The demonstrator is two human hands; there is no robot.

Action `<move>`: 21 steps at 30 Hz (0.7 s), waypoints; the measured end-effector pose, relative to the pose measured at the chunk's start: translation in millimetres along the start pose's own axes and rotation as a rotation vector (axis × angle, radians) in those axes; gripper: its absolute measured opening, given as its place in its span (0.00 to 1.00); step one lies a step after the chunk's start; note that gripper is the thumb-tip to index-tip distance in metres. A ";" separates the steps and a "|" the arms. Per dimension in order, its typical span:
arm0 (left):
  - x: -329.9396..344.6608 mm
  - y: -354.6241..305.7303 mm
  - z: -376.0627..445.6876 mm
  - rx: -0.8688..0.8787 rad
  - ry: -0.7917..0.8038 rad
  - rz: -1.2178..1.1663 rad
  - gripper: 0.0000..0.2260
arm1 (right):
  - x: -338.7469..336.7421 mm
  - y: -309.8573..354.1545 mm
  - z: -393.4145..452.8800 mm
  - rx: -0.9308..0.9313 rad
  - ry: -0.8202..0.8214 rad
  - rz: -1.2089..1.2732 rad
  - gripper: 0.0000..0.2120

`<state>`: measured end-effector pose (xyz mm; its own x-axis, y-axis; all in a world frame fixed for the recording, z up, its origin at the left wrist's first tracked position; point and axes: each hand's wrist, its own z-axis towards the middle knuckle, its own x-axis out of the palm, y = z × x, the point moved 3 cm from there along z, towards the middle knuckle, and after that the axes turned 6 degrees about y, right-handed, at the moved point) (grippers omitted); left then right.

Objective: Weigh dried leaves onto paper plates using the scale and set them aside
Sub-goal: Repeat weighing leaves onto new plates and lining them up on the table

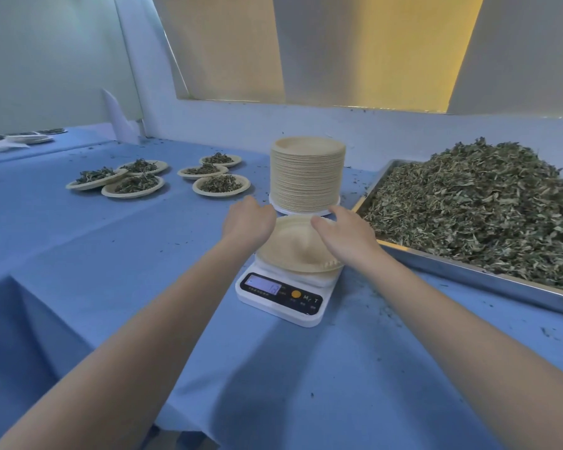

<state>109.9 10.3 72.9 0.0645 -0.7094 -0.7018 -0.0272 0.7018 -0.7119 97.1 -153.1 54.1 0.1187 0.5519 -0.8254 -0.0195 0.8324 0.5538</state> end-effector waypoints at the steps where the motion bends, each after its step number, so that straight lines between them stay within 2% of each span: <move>1: -1.0 2.9 0.2 -0.011 0.007 -0.014 0.21 | -0.7 1.0 0.1 -0.003 0.000 0.014 0.28; 9: -18.3 21.5 1.7 -0.021 -0.029 -0.049 0.09 | -5.7 -1.8 -1.6 0.016 -0.009 0.138 0.29; 16: 12.1 -32.7 1.4 0.151 0.036 -0.074 0.20 | -23.9 -6.0 4.9 -0.004 -0.010 0.129 0.28; 21: 65.1 -95.7 1.7 0.279 0.145 -0.043 0.21 | -55.0 -38.2 7.7 0.030 -0.114 0.098 0.29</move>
<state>118.4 -102.9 95.3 -0.0843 -0.7267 -0.6818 0.2485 0.6473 -0.7206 99.0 -215.6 79.2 0.2301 0.6199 -0.7502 -0.0069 0.7719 0.6357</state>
